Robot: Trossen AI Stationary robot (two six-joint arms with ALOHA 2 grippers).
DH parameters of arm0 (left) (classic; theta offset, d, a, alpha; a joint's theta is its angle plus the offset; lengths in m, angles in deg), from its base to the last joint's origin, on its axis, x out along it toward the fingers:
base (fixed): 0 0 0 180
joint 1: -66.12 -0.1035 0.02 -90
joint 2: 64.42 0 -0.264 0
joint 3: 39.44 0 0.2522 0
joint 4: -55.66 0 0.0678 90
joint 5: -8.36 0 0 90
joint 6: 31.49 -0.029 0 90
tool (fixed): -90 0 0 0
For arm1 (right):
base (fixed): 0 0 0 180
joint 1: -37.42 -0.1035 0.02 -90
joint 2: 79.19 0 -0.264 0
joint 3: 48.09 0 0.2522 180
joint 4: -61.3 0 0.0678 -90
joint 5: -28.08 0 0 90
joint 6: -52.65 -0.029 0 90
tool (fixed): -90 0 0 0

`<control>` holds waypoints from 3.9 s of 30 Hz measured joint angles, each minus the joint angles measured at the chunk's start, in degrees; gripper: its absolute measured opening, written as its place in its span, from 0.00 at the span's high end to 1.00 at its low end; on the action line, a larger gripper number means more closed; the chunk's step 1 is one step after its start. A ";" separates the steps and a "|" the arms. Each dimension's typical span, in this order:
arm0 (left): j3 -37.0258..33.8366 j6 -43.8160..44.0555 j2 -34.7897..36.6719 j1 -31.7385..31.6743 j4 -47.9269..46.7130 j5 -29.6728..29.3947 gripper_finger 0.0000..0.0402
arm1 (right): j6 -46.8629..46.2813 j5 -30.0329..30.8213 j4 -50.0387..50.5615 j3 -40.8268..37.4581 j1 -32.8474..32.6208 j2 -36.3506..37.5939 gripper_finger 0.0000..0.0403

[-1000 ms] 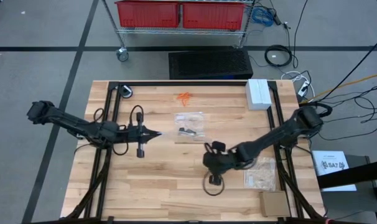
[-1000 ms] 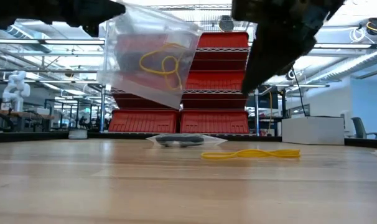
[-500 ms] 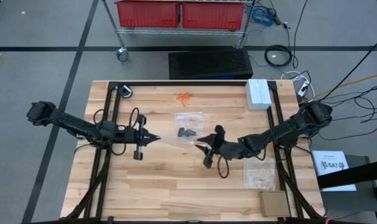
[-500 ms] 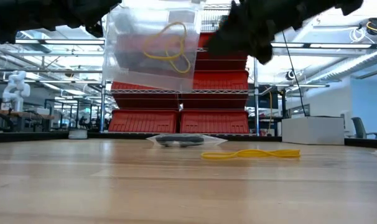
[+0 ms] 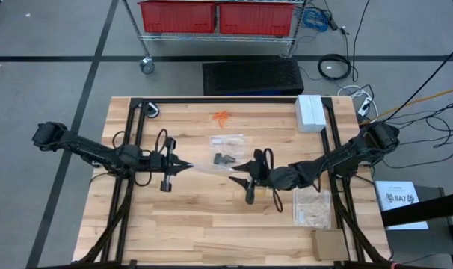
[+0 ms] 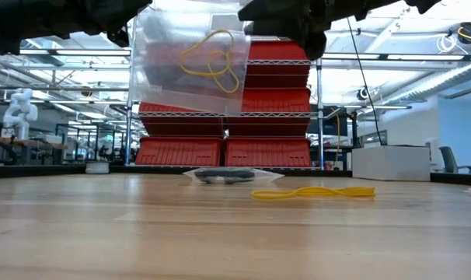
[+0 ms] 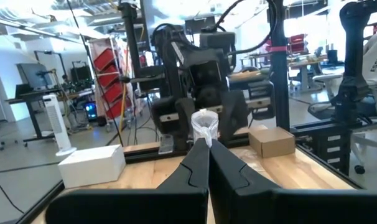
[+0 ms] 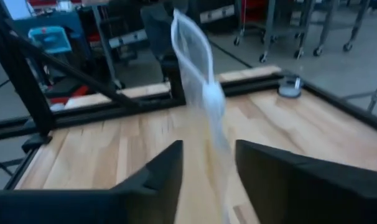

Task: Sort rubber bands
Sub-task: Put the right yellow rubber band on the zip bag

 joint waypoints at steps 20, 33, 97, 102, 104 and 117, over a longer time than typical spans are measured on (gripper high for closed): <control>2.26 1.49 -10.50 -0.15 2.89 -1.05 1.00 | 2.93 -3.23 -2.08 0.00 2.24 0.00 1.00; 2.84 2.95 -13.88 -0.15 6.86 -3.87 1.00 | 3.20 -3.16 5.75 0.02 0.97 0.00 0.97; 2.89 -3.04 -10.71 -12.91 3.00 0.00 1.00 | -16.58 -19.71 60.32 19.65 2.76 -12.87 0.99; 2.89 -2.99 -10.71 -12.90 3.01 0.00 1.00 | -14.29 -19.14 67.30 27.44 1.69 -12.79 1.00; 2.89 -2.97 -10.71 -12.92 3.03 0.00 1.00 | -13.90 -17.45 69.35 30.09 1.08 -12.78 1.00; 2.89 -2.89 -10.71 -12.90 3.08 0.00 1.00 | -10.44 -16.08 71.87 37.13 -2.56 -12.31 1.00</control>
